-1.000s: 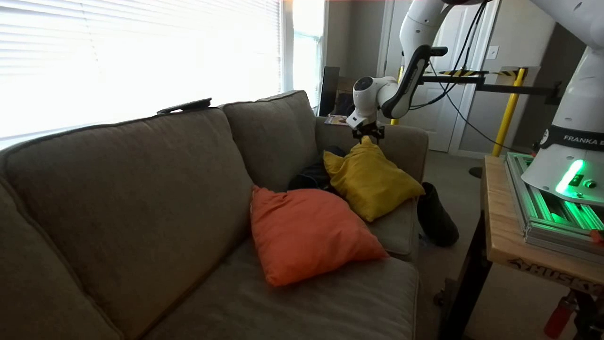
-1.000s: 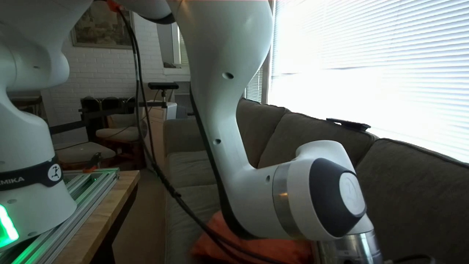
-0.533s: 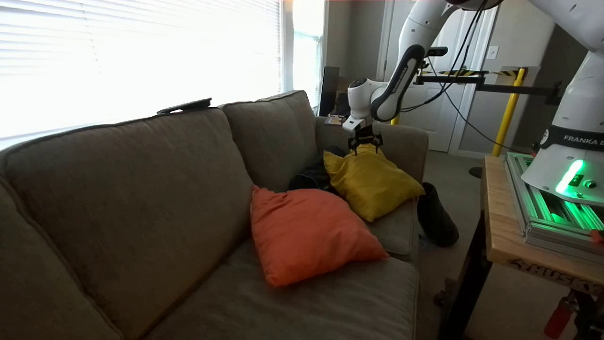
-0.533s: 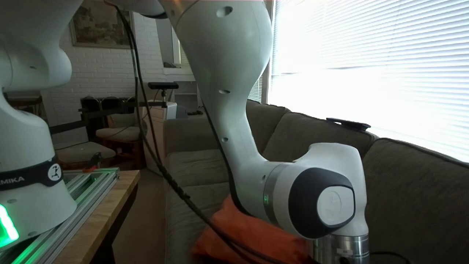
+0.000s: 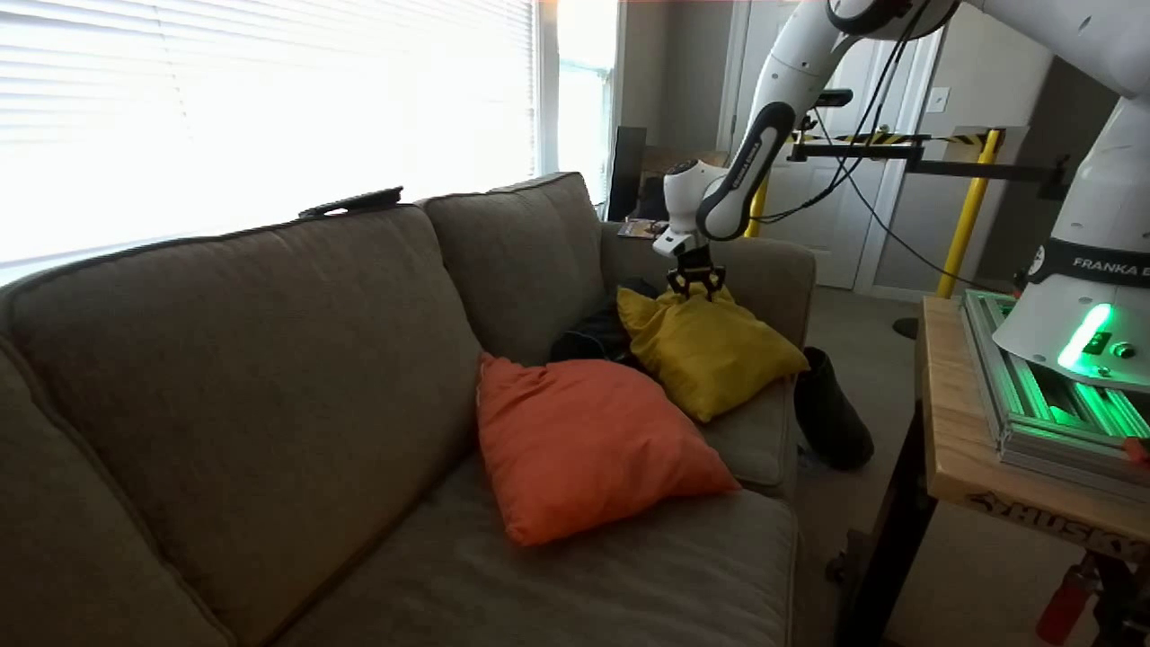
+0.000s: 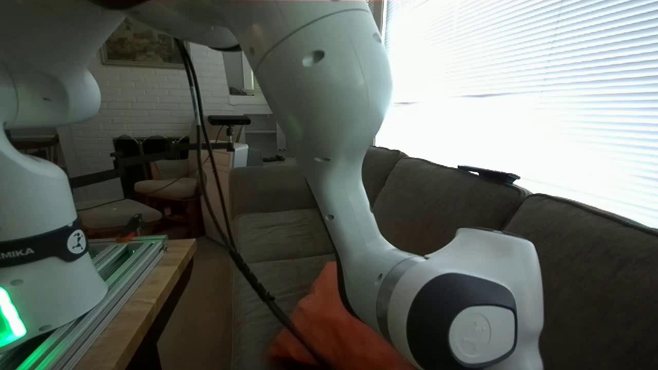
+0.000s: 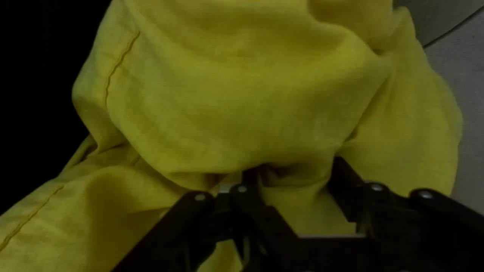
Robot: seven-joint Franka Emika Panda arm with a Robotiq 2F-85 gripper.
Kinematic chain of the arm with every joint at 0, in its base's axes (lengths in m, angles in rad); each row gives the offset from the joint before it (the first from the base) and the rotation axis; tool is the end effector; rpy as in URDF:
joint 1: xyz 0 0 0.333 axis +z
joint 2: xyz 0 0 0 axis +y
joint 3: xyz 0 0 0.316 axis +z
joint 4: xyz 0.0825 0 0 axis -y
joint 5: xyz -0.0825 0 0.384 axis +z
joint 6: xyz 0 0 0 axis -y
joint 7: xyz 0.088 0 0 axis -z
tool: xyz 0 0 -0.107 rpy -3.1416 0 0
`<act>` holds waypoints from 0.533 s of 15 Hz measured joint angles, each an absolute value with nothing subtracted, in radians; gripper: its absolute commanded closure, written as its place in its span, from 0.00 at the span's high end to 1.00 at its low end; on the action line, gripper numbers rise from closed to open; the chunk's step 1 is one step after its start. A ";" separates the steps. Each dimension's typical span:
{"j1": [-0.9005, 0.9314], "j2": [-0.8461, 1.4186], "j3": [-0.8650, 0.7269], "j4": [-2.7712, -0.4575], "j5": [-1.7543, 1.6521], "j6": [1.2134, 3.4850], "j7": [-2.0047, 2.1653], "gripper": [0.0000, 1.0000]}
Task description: Move the pillows on the sofa
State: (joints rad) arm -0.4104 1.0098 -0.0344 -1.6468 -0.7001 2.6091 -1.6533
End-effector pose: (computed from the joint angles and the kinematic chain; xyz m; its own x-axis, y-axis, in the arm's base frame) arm 0.5857 -0.2626 0.0165 -0.2838 0.9079 -0.3086 0.9542 0.2358 -0.1839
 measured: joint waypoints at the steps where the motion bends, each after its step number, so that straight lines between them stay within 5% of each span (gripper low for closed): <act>1: -0.410 1.024 -0.036 -1.633 -0.681 2.609 -1.658 0.16; 4: -0.392 1.050 -0.056 -1.603 -0.662 2.600 -1.667 0.01; 8: -0.335 1.037 -0.122 -1.610 -0.674 2.597 -1.723 0.01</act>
State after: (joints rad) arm -0.3351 1.0368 -0.1221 -1.6099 -0.6743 2.5966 -1.7234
